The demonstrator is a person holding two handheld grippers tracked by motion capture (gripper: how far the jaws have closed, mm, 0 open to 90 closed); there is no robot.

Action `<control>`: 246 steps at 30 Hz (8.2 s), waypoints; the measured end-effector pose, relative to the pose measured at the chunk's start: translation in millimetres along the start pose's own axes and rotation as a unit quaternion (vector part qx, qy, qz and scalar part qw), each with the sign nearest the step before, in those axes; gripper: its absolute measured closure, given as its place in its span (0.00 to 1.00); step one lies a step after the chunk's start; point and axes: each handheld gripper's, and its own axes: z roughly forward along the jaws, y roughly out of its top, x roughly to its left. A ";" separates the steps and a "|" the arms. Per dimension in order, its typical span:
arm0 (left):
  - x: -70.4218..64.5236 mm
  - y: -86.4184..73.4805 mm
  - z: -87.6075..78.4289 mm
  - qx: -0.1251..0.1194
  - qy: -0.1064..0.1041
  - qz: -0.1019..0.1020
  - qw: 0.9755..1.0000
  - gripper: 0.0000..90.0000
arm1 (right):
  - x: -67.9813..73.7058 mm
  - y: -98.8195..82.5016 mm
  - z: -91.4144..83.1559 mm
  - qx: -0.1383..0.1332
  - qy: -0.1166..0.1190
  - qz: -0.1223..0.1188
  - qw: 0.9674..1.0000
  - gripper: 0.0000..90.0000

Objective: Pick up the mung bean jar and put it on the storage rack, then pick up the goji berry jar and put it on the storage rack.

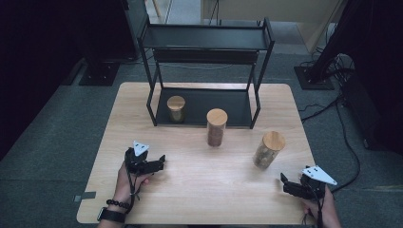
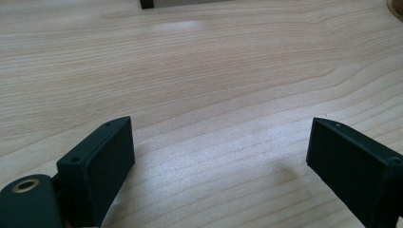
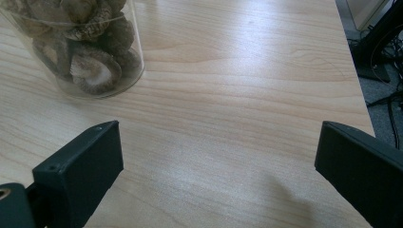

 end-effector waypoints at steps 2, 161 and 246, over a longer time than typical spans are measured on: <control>0.2 -0.5 -0.7 0.001 0.000 0.002 1.000 0.10 | 0.1 0.0 0.1 0.001 0.001 0.000 1.000 0.02; 59.0 -63.7 -78.0 0.010 0.001 -0.005 1.000 0.10 | 6.5 0.0 -2.0 0.015 -0.006 0.013 1.000 0.02; 62.5 -63.5 -78.2 0.004 -0.014 -0.016 1.000 0.10 | 152.0 35.8 36.7 0.028 0.097 -0.046 0.994 0.04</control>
